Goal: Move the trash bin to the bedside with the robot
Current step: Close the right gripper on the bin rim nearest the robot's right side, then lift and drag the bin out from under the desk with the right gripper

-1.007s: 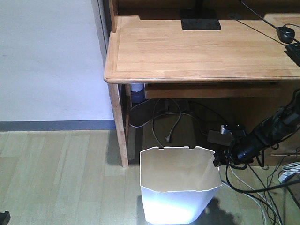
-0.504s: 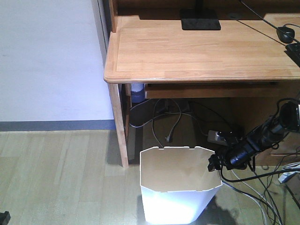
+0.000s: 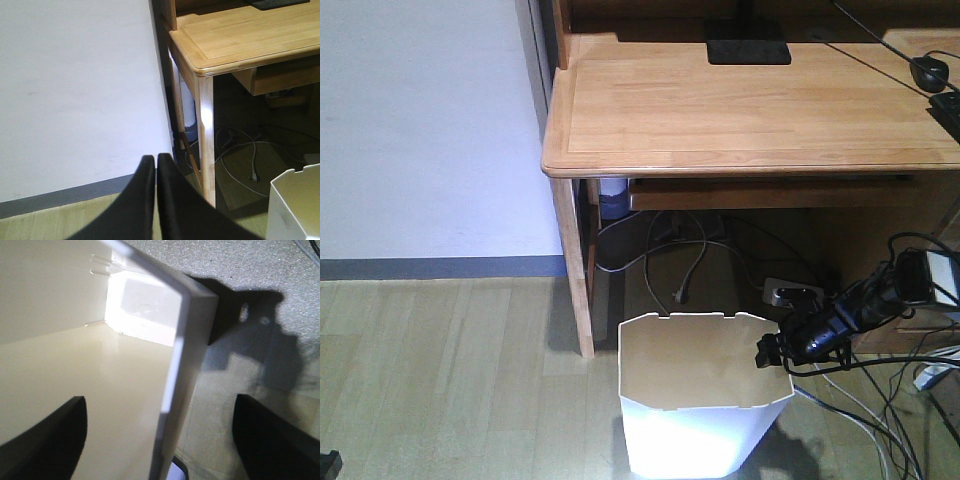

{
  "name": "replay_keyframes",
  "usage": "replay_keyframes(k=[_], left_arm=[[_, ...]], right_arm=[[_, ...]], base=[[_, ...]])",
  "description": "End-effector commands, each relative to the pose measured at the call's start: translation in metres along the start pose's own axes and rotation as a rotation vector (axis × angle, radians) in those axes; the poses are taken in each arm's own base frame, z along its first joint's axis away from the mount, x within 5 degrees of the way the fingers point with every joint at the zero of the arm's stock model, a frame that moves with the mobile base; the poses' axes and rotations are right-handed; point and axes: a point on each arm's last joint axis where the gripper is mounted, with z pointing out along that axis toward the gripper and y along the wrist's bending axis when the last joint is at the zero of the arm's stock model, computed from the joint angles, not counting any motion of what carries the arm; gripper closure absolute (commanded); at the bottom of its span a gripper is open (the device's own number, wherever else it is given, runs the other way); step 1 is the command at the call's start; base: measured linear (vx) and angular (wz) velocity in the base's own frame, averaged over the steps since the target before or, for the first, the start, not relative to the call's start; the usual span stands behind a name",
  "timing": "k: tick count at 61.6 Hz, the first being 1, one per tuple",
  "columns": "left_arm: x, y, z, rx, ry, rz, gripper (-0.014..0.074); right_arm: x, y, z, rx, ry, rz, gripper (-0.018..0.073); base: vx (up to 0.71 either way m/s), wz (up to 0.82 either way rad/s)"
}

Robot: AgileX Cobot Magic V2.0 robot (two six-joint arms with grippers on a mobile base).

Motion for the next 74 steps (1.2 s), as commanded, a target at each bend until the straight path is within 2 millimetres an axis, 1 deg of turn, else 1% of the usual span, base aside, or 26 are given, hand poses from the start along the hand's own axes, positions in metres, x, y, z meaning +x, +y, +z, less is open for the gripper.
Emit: replay_keyframes(k=[1,11,17,19,23,24,36,43,45,50,52,60,74], left_arm=[[-0.001,0.0,0.0,-0.005,-0.072,-0.005,0.0603],[-0.001,0.0,0.0,-0.005,-0.072,-0.005,0.0603],[-0.001,0.0,0.0,-0.005,-0.072,-0.005,0.0603],[-0.001,0.0,0.0,-0.005,-0.072,-0.005,0.0603],[-0.001,0.0,0.0,-0.005,-0.072,-0.005,0.0603],[-0.001,0.0,0.0,-0.005,-0.072,-0.005,0.0603],[-0.001,0.0,0.0,-0.005,-0.072,-0.005,0.0603],[-0.001,0.0,0.0,-0.005,-0.072,-0.005,0.0603],[-0.001,0.0,0.0,-0.005,-0.072,-0.005,0.0603],[-0.001,0.0,0.0,-0.005,-0.072,-0.005,0.0603],[-0.001,0.0,0.0,-0.005,-0.072,-0.005,0.0603],[-0.001,0.0,0.0,-0.005,-0.072,-0.005,0.0603],[-0.001,0.0,0.0,-0.005,-0.072,-0.005,0.0603]], right_arm=[[-0.025,0.0,-0.017,-0.03,-0.044,-0.005,0.0051],[-0.023,-0.002,-0.007,-0.059,0.007,0.015,0.0195],[-0.021,-0.002,-0.006,-0.07,0.043,0.006,0.0354],[-0.022,-0.001,-0.008,-0.075,0.047,-0.002,0.0432],[-0.022,0.001,-0.01,-0.094,0.055,-0.012,0.0561],[-0.022,0.001,-0.011,-0.099,0.058,-0.015,0.0574],[-0.03,0.009,-0.028,-0.185,0.034,-0.028,0.0563],[-0.029,0.011,-0.043,-0.194,-0.019,0.007,0.0563],[-0.025,0.012,-0.047,-0.2,-0.029,0.01,0.0563],[-0.025,0.016,-0.063,-0.222,-0.074,0.003,0.0562],[-0.022,0.017,-0.069,-0.235,-0.082,-0.008,0.0562],[-0.019,0.023,-0.099,-0.274,-0.125,-0.003,0.0562],[-0.006,0.039,-0.14,-0.284,-0.111,-0.021,0.0562]], base=[[0.0,0.0],[0.0,0.0],[0.0,0.0],[0.0,0.0],[0.0,0.0],[0.0,0.0],[0.0,0.0],[0.0,0.0],[0.0,0.0],[0.0,0.0],[0.0,0.0],[0.0,0.0],[0.0,0.0]])
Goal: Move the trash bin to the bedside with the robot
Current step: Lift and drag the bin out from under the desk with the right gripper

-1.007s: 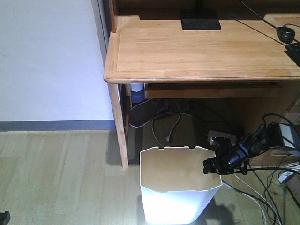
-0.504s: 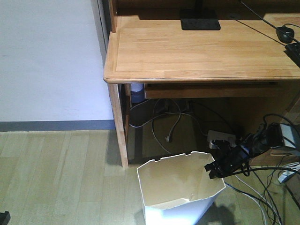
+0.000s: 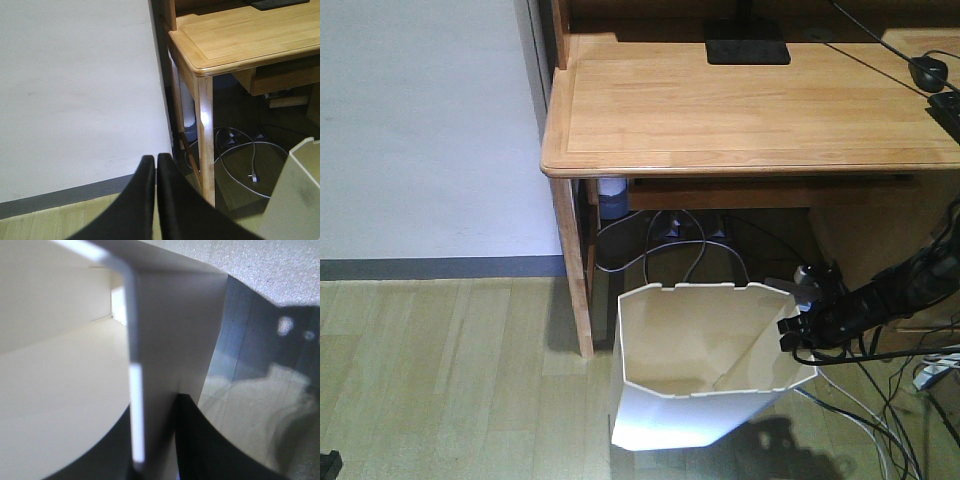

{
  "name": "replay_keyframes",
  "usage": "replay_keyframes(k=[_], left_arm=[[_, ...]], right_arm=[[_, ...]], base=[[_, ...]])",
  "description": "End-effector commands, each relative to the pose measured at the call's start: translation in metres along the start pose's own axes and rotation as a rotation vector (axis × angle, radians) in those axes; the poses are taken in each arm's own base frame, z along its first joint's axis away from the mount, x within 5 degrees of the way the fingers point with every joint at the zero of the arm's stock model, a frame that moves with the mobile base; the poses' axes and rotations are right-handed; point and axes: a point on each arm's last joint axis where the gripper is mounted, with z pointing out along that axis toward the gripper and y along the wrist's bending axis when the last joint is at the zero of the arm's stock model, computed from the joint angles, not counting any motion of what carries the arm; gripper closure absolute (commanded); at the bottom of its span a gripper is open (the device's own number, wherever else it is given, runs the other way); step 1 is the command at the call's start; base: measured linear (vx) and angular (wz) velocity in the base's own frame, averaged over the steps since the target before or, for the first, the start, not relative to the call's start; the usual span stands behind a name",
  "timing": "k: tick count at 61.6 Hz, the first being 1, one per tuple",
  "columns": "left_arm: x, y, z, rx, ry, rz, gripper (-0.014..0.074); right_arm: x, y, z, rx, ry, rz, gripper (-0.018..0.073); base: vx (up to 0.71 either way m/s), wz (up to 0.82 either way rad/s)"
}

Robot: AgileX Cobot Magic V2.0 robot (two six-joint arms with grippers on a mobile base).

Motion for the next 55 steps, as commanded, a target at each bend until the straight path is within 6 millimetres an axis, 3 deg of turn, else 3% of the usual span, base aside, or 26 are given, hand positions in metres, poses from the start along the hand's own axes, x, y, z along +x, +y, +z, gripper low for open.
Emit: replay_keyframes(k=[1,18,27,55], left_arm=[[-0.001,0.0,0.0,-0.005,-0.072,-0.005,0.0603],[-0.001,0.0,0.0,-0.005,-0.072,-0.005,0.0603],[-0.001,0.0,0.0,-0.005,-0.072,-0.005,0.0603],[-0.001,0.0,0.0,-0.005,-0.072,-0.005,0.0603]], right_arm=[[-0.017,0.031,-0.049,-0.145,-0.05,-0.041,0.0562],[-0.005,0.063,-0.093,-0.16,-0.063,-0.091,0.0562],[-0.008,0.074,-0.111,-0.178,-0.09,-0.106,0.0562],[-0.012,0.079,-0.117,-0.205,-0.109,-0.105,0.0562]], base=[[0.0,0.0],[0.0,0.0],[0.0,0.0],[0.0,0.0]])
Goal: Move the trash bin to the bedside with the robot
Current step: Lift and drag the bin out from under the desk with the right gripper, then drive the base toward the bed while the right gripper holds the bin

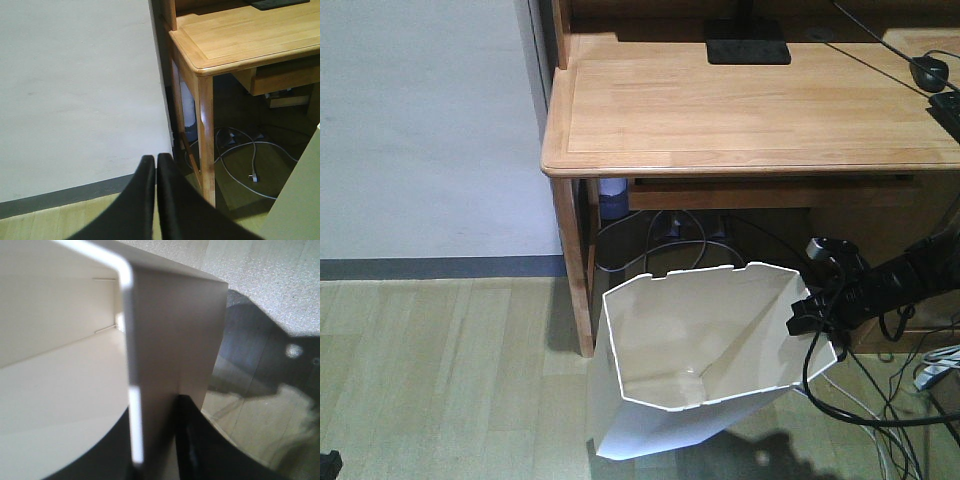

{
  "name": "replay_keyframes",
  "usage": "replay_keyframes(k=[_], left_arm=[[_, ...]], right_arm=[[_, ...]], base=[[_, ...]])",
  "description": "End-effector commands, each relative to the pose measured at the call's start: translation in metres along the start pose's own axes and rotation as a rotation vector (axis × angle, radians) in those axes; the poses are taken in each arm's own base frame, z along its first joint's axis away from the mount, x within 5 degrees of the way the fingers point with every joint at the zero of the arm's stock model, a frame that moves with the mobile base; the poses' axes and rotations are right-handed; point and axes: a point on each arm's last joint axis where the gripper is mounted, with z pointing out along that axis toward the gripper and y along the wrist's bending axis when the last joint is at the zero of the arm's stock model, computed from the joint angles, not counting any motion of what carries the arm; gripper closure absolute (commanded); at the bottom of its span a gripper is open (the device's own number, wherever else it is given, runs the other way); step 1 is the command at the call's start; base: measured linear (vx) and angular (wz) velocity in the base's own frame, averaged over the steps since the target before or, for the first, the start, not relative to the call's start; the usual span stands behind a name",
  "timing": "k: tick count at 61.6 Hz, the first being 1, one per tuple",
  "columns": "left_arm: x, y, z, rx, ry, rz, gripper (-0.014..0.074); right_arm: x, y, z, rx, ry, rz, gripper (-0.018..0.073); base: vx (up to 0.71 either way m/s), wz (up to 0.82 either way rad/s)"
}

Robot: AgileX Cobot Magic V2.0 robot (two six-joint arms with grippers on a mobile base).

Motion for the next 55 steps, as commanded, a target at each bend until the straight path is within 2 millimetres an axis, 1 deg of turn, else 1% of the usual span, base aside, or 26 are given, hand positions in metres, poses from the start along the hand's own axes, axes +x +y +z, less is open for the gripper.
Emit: replay_keyframes(k=[1,34,55], left_arm=[[-0.0014,0.0001,0.0005,-0.005,-0.072,-0.005,0.0603],[-0.0014,0.0001,0.0005,-0.005,-0.072,-0.005,0.0603],[-0.0014,0.0001,0.0005,-0.005,-0.072,-0.005,0.0603]], right_arm=[[-0.0205,0.0221,-0.0281,-0.137,-0.083,-0.002,0.0562],[-0.0205,0.0221,-0.0281,-0.137,-0.083,-0.002,0.0562],[-0.0205,0.0221,-0.0281,-0.137,-0.083,-0.002,0.0562]], base=[[0.0,0.0],[-0.01,0.02],[-0.04,0.23]])
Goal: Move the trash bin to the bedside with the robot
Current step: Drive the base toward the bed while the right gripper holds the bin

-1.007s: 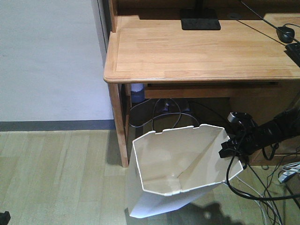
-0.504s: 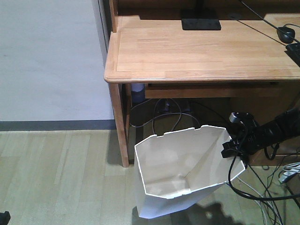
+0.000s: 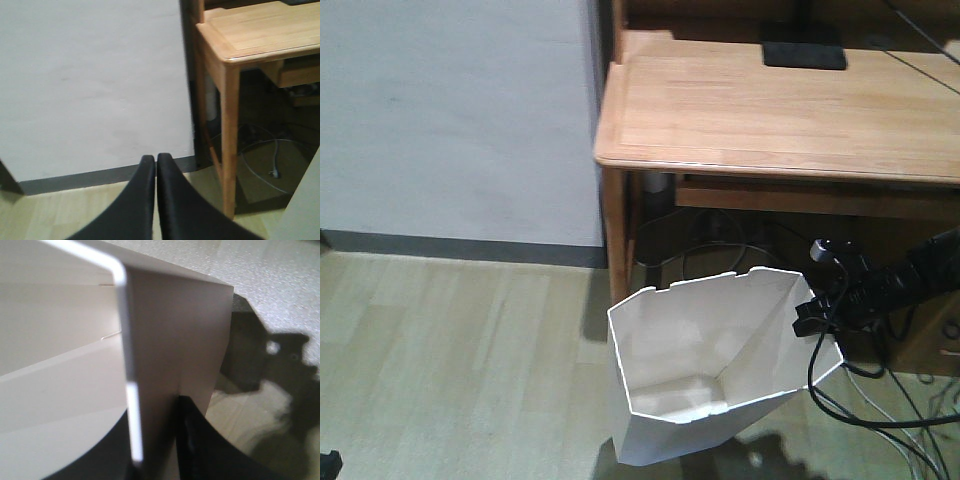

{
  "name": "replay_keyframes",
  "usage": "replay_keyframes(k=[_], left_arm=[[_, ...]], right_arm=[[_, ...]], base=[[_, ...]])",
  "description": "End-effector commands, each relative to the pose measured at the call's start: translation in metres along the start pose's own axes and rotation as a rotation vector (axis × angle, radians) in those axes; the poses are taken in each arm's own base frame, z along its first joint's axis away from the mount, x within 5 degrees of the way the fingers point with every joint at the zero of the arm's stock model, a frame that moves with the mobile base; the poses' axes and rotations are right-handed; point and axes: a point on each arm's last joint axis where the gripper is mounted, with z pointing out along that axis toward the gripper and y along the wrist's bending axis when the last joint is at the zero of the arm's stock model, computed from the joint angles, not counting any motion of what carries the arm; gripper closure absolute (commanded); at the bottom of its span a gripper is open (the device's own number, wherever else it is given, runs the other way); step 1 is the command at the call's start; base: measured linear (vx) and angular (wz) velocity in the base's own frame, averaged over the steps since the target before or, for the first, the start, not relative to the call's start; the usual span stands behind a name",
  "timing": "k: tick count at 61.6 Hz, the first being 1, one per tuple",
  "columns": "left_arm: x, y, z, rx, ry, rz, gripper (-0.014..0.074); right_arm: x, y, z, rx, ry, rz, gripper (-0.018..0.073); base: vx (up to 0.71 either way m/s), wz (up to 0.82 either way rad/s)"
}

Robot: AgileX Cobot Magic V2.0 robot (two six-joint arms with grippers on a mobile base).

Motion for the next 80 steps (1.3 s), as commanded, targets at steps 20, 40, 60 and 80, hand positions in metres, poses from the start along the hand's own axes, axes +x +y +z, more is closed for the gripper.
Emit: replay_keyframes(k=[20,40,60,80], left_arm=[[-0.0014,0.0001,0.0005,-0.005,-0.072,-0.005,0.0603],[-0.0014,0.0001,0.0005,-0.005,-0.072,-0.005,0.0603],[-0.0014,0.0001,0.0005,-0.005,-0.072,-0.005,0.0603],[-0.0014,0.0001,0.0005,-0.005,-0.072,-0.005,0.0603]], right_arm=[[-0.0216,0.0245,-0.0284,-0.168,-0.09,0.015,0.0562],[-0.0216,0.0245,-0.0284,-0.168,-0.09,0.015,0.0562],[-0.0216,0.0245,-0.0284,-0.168,-0.09,0.015,0.0562],[-0.0216,0.0245,-0.0284,-0.168,-0.09,0.015,0.0562]], base=[[-0.03,0.47],[0.0,0.54],[0.06,0.55],[0.1,0.54]])
